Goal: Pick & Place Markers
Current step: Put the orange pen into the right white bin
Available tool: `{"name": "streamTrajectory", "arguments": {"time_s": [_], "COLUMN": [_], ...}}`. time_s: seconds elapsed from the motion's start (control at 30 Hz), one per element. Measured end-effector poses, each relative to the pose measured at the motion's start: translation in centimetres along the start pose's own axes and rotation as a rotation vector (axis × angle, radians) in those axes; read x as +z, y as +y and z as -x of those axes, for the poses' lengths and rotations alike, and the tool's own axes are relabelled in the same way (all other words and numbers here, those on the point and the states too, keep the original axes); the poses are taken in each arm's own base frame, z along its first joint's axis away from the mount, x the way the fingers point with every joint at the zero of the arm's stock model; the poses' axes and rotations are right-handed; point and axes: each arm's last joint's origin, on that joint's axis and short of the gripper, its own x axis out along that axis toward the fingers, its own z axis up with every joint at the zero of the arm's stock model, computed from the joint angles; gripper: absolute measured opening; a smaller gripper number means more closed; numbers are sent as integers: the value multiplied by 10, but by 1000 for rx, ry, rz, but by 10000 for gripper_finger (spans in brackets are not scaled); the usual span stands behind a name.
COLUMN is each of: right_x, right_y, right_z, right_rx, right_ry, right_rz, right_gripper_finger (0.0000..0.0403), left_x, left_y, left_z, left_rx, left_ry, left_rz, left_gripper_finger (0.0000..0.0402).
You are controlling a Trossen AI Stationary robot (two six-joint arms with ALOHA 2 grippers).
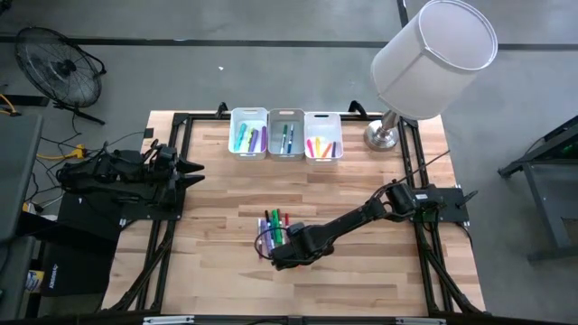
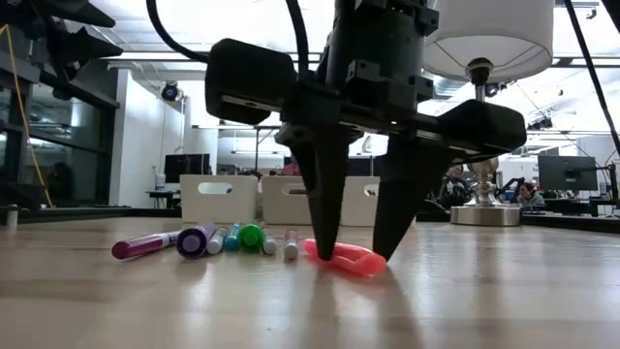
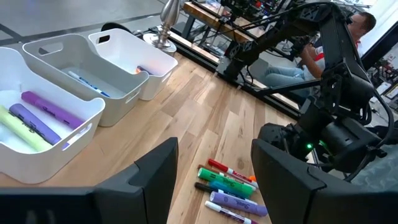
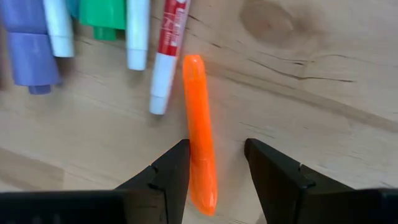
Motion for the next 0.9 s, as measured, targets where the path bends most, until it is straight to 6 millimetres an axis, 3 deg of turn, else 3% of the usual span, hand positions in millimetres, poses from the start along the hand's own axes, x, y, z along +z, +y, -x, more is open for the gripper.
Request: {"name": "streamTrajectory", "arguments": {"time_s": [0.9], "right_x": [3], "right_y": [-9], "right_z": [-1], "right_rx": [-91], "right_ry": [-53], "right_rz": [74], "right_gripper_finger": [153], "left_x": [0], "left_y": [0], "left_z": [0], "left_rx": [0], "left_ry": [0], "left_rz": [0], "left_gripper_finger": [202]}}
